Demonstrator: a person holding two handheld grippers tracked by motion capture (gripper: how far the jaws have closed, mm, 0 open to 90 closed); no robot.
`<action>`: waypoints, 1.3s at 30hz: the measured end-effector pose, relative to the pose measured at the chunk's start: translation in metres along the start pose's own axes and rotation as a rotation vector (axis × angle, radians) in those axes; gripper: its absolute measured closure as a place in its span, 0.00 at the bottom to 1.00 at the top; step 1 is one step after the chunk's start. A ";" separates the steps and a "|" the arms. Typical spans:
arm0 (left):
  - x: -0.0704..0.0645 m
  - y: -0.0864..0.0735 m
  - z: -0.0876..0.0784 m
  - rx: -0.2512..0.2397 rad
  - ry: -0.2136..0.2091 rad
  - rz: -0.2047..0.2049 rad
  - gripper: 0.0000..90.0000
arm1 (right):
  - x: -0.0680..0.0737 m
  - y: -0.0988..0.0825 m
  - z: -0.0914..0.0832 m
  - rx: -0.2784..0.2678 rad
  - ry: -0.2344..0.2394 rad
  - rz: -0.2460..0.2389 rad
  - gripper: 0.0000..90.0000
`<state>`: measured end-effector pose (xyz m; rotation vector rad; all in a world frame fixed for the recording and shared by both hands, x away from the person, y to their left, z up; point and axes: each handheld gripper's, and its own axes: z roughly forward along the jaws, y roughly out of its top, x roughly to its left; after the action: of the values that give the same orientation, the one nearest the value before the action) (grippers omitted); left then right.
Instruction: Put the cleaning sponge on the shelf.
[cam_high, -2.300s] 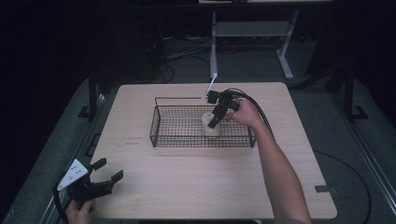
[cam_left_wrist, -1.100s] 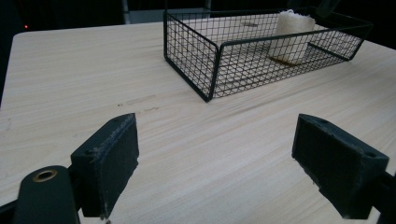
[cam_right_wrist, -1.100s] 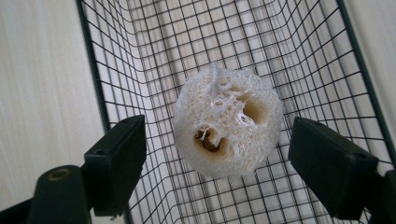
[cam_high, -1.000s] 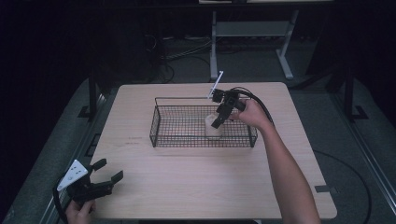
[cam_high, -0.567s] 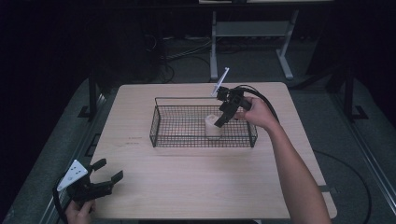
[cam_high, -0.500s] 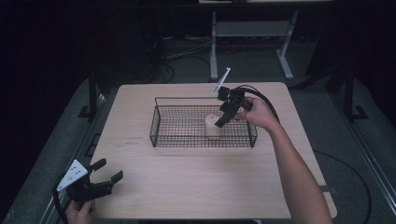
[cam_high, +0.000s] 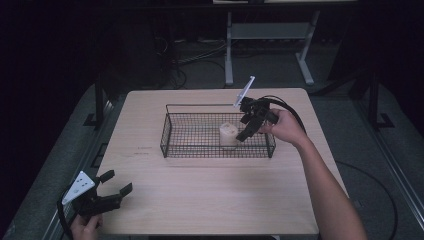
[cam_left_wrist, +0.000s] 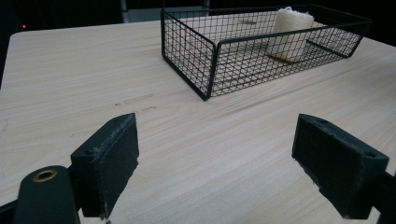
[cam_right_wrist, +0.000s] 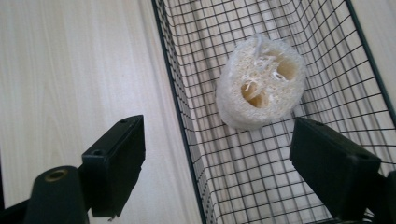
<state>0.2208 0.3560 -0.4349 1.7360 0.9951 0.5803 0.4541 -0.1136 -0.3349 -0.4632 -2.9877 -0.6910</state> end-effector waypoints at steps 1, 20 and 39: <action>0.000 0.000 0.000 0.000 0.001 0.004 0.15 | 0.001 -0.001 0.000 0.004 0.003 0.000 0.20; 0.000 0.000 0.000 0.002 0.000 0.003 0.15 | 0.021 -0.013 -0.002 -0.005 0.010 -0.029 0.20; 0.000 -0.001 0.000 0.006 0.000 0.006 0.15 | 0.035 -0.037 0.001 0.002 0.017 -0.036 0.20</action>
<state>0.2202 0.3561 -0.4352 1.7449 0.9924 0.5818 0.4100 -0.1347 -0.3475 -0.4026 -2.9872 -0.6916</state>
